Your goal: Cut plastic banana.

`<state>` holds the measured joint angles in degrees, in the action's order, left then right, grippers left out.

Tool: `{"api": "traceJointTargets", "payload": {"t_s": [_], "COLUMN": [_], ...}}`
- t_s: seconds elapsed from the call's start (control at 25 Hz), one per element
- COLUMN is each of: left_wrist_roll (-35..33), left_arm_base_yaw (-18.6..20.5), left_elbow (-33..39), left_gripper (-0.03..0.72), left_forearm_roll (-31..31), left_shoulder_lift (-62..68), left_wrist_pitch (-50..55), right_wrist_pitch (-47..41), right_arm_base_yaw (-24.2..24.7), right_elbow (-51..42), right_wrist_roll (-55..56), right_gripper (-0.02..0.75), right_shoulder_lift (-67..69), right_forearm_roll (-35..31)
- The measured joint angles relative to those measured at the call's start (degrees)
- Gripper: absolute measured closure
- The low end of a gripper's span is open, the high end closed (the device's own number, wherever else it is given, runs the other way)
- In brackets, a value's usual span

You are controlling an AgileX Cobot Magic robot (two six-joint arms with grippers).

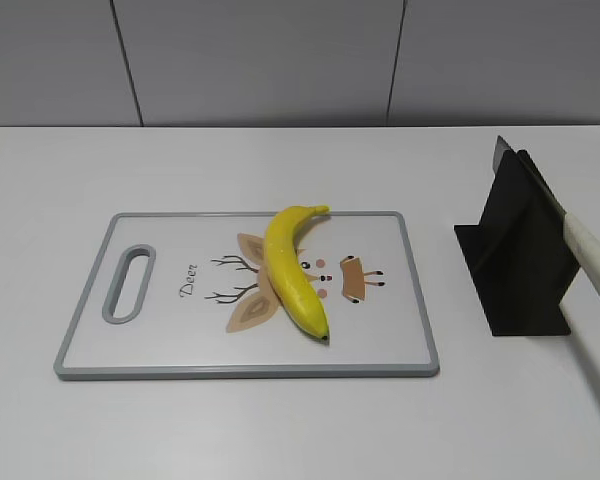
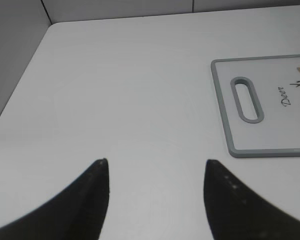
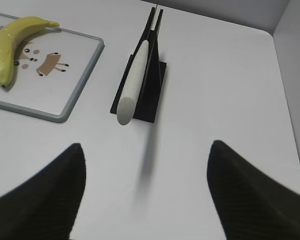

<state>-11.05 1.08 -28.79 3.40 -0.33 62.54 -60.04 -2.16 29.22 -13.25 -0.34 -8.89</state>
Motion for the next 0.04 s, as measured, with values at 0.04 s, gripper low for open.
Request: {"api": "traceJointTargets", "payload": {"t_s": [0.04], "left_wrist_roll": [0.0], "left_arm_base_yaw": [0.0], "left_elbow": [0.0], "left_gripper": [0.104], "left_forearm_roll": [0.0], "left_shoulder_lift": [0.0], "left_wrist_pitch": [0.0], "right_wrist_pitch": [0.0], "right_arm_base_yaw": [0.0], "right_elbow": [0.0], "right_wrist_roll": [0.0], "right_gripper": [0.151], "right_shoulder_lift": [0.0], "right_forearm_roll": [0.0]}}
